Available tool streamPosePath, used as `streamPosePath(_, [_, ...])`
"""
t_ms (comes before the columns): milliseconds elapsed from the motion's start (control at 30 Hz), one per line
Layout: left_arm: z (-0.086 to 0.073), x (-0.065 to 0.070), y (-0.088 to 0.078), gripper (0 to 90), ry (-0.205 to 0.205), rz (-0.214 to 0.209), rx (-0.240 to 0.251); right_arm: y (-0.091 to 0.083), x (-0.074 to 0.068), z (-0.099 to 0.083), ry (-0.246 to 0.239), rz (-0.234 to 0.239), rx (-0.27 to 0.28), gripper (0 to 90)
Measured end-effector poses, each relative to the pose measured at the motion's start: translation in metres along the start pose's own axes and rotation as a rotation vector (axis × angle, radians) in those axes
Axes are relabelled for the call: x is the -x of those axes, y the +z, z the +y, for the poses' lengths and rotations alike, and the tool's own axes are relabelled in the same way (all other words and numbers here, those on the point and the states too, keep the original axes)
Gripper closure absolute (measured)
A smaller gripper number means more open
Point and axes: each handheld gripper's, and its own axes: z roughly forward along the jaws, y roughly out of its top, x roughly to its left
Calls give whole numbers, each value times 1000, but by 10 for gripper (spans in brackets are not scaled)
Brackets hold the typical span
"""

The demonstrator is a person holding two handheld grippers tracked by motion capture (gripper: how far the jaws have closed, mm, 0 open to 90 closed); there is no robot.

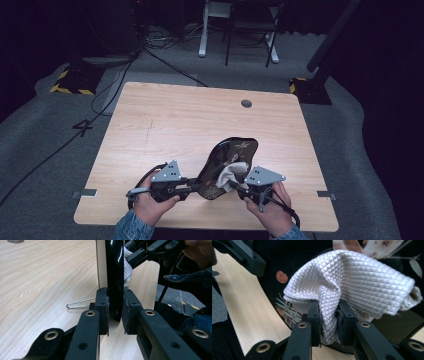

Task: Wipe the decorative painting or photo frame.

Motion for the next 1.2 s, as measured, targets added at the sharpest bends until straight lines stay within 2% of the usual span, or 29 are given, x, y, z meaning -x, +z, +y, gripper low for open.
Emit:
streamPosePath(267, [1, -2, 0, 771, -5, -9, -1, 2, 14, -14, 41, -30, -42, 752])
streamPosePath(667, [2, -2, 2, 769, -17, -27, -6, 3, 32, -35, 75, -93, -106, 752])
streamPosePath(1033, [2, -3, 3, 769, -14, -31, -2, 2, 51, -53, 112, -141, -146, 753])
streamPosePath(1200, [2, -3, 3, 768, -15, -31, -1, 3, 53, -55, 116, -145, -150, 753])
